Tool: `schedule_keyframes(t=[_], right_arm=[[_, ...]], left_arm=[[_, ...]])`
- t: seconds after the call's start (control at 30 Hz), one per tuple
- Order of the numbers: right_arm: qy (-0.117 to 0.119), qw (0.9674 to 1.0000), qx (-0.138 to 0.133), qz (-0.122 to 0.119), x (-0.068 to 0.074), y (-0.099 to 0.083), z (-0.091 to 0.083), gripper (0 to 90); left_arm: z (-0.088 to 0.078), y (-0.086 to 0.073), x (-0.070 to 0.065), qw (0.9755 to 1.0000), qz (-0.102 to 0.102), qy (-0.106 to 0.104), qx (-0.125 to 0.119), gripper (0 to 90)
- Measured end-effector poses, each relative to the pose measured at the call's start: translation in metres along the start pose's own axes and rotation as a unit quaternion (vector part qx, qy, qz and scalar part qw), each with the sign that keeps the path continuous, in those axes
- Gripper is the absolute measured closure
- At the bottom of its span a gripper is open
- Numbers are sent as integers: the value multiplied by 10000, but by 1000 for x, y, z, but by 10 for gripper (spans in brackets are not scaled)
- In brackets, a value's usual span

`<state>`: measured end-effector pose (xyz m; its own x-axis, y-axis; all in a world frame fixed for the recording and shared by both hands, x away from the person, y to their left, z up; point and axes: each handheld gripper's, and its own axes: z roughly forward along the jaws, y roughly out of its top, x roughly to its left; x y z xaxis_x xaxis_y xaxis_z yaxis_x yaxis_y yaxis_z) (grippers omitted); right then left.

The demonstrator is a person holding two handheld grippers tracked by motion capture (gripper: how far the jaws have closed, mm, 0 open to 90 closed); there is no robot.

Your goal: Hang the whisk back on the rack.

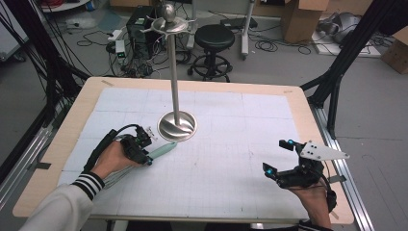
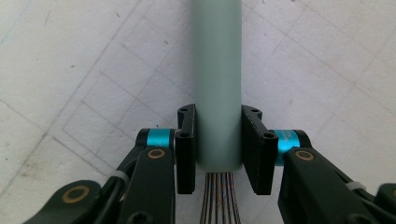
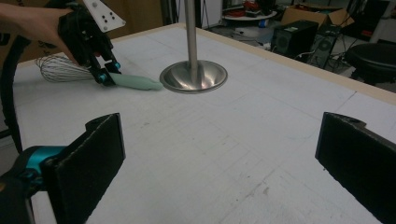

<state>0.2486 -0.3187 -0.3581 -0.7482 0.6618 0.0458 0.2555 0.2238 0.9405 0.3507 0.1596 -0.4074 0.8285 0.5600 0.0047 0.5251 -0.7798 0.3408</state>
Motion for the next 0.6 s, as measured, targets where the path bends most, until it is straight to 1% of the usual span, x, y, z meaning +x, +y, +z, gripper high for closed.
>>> schedule_keyframes(t=[0.03,0.07,0.1,0.13,0.2,0.23,0.27,0.37,0.43,0.47,0.5,0.57,0.6], right_arm=[[-3,10000,0,-1,0,0,0,5],[-3,10000,0,-1,0,0,0,5],[-4,10000,1,-8,0,0,0,5],[0,10000,-3,-14,0,0,0,5],[-3,10000,-18,-22,0,0,-1,5],[-9,10000,-19,-19,0,0,-1,5],[1,10000,-17,-17,0,0,-1,5],[-4,10000,-15,-17,0,0,-1,5],[-14,10000,-15,-9,0,0,-2,5],[-11,10000,-24,-25,-1,0,-1,5],[-14,10000,-18,-13,0,0,-2,5],[-26,10000,-27,-24,0,1,-2,5],[-24,10000,-31,-22,-1,0,-2,5]], left_arm=[[0,0,-1,9999,162,27,4,692],[0,0,-1,9999,162,27,4,692],[-2,0,-2,9996,295,40,-14,692],[-3,-1,-4,9995,322,49,-59,692],[-5,-2,-3,9989,444,43,-127,692],[-5,-2,-3,9989,444,43,-127,693],[-9,-2,-3,9982,567,10,-168,693],[-15,-3,-5,9967,778,36,-224,693],[-20,-2,-6,9958,872,34,-287,693],[-21,-2,-8,9958,801,4,-437,693],[-24,-1,-8,9952,853,-10,-480,694],[-26,-1,-9,9949,859,-27,-523,693],[-32,0,-10,9940,926,-44,-578,694]])
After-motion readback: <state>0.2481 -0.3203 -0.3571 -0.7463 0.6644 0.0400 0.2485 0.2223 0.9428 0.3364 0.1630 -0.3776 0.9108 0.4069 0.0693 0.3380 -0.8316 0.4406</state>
